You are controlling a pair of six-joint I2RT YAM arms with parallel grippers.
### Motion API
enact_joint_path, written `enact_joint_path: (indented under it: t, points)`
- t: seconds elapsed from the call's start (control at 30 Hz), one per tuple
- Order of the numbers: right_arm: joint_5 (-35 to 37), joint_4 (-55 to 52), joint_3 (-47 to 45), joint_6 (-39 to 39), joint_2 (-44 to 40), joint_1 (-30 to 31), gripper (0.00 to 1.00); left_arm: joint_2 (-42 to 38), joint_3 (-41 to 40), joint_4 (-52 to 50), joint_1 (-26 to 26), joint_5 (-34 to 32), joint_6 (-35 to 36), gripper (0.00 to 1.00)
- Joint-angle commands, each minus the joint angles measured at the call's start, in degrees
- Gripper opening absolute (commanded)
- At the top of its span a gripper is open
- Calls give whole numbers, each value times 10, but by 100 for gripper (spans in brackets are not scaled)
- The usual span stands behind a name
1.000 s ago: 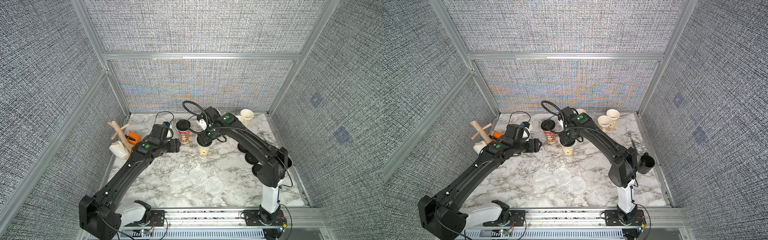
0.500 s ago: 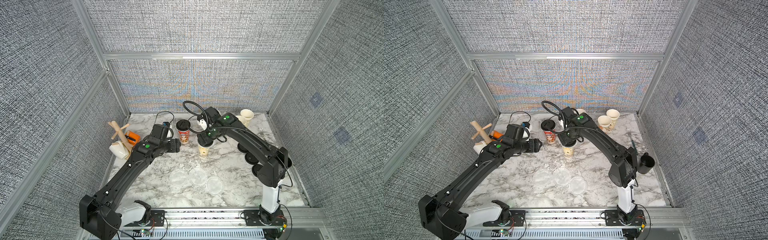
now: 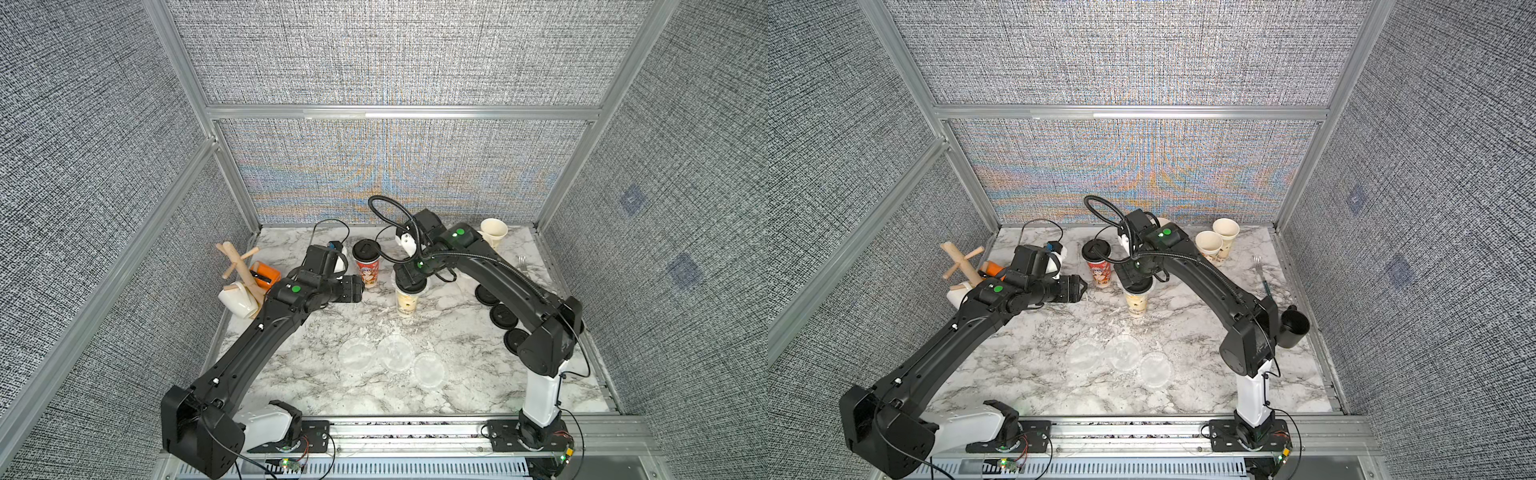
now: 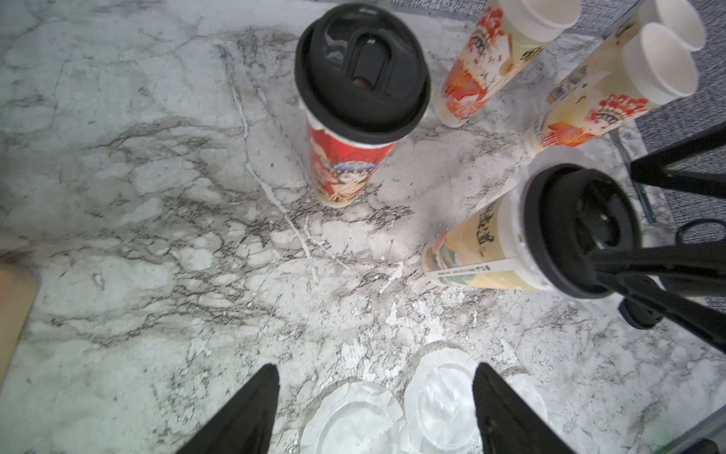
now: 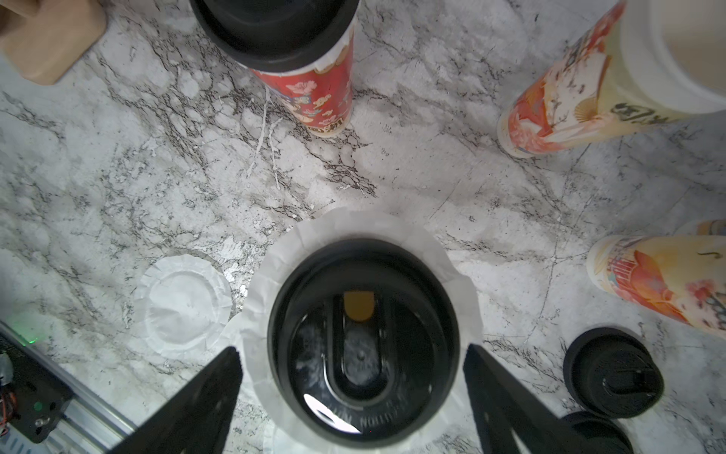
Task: Put the leak-proof paper on the milk tea cups
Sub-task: Place the cup lid on the cup, then secure the cup lid on the cup.
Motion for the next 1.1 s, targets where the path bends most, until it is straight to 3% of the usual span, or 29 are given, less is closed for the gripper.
enact_joint_path:
  t: [0.0,0.13,0.27,0.4,1.07]
  points:
    - [-2,47,-24,28,-44,-15,91,25,40,3,0,76,42,79]
    - [-12,138,-138,78,-158,-49,91,77,111,-14,-16,131,60,78]
    - [-39,244,-308,123,-282,-98,90,143,184,-46,-48,135,81,78]
    - [-60,292,-420,136,-357,-136,90,203,245,-78,-70,104,86,77]
    - [-94,326,-560,133,-426,-164,89,332,345,-102,-97,47,83,76]
